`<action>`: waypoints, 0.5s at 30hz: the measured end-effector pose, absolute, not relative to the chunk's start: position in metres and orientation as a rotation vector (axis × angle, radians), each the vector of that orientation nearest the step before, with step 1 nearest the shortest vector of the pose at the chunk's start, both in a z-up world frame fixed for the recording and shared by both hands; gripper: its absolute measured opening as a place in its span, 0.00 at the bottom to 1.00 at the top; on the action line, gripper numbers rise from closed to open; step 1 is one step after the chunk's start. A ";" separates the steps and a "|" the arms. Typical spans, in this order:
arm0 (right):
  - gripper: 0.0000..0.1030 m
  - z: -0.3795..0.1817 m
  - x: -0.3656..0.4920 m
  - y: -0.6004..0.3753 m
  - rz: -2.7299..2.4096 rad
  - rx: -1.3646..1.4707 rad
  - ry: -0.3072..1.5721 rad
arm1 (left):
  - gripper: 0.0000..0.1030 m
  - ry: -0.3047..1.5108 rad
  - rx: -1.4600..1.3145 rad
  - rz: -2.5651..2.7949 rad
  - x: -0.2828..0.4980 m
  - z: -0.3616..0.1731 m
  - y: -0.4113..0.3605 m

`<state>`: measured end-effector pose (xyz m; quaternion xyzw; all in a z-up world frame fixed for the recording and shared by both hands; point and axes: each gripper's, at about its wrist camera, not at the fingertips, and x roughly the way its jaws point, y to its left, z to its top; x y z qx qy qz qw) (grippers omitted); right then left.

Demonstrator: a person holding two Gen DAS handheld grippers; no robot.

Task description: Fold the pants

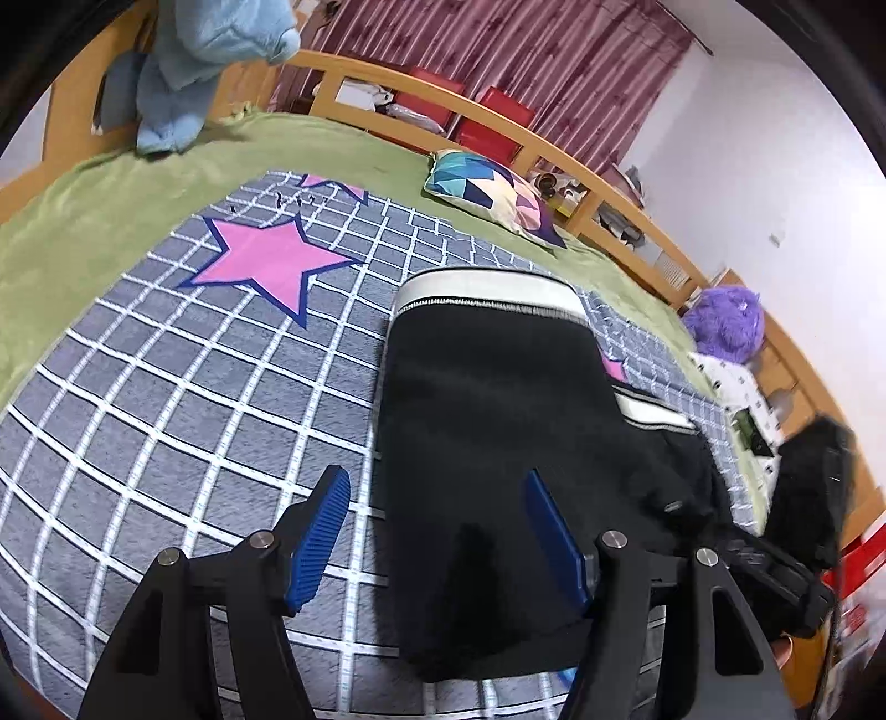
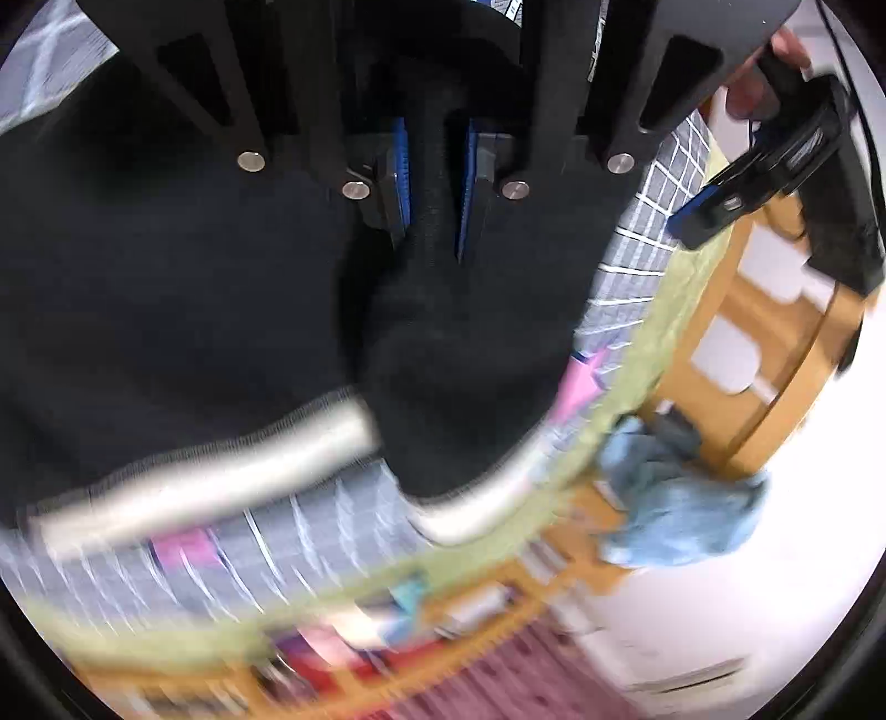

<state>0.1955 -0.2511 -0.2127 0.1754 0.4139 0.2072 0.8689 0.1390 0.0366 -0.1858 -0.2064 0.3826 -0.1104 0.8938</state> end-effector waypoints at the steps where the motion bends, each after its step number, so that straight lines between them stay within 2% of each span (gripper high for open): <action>1: 0.13 -0.197 0.190 -0.254 0.440 0.337 0.810 | 0.62 0.798 -0.446 -0.239 0.140 -0.186 0.036; 6: 0.12 -0.149 0.183 -0.306 0.367 0.317 0.717 | 0.62 0.804 -0.353 -0.245 0.140 -0.190 0.014; 10: 0.12 -0.122 0.177 -0.387 0.209 0.276 0.635 | 0.62 0.808 -0.272 -0.270 0.139 -0.191 -0.010; 15: 0.13 -0.148 0.178 -0.467 0.020 0.169 0.716 | 0.62 0.807 -0.220 -0.323 0.141 -0.184 -0.052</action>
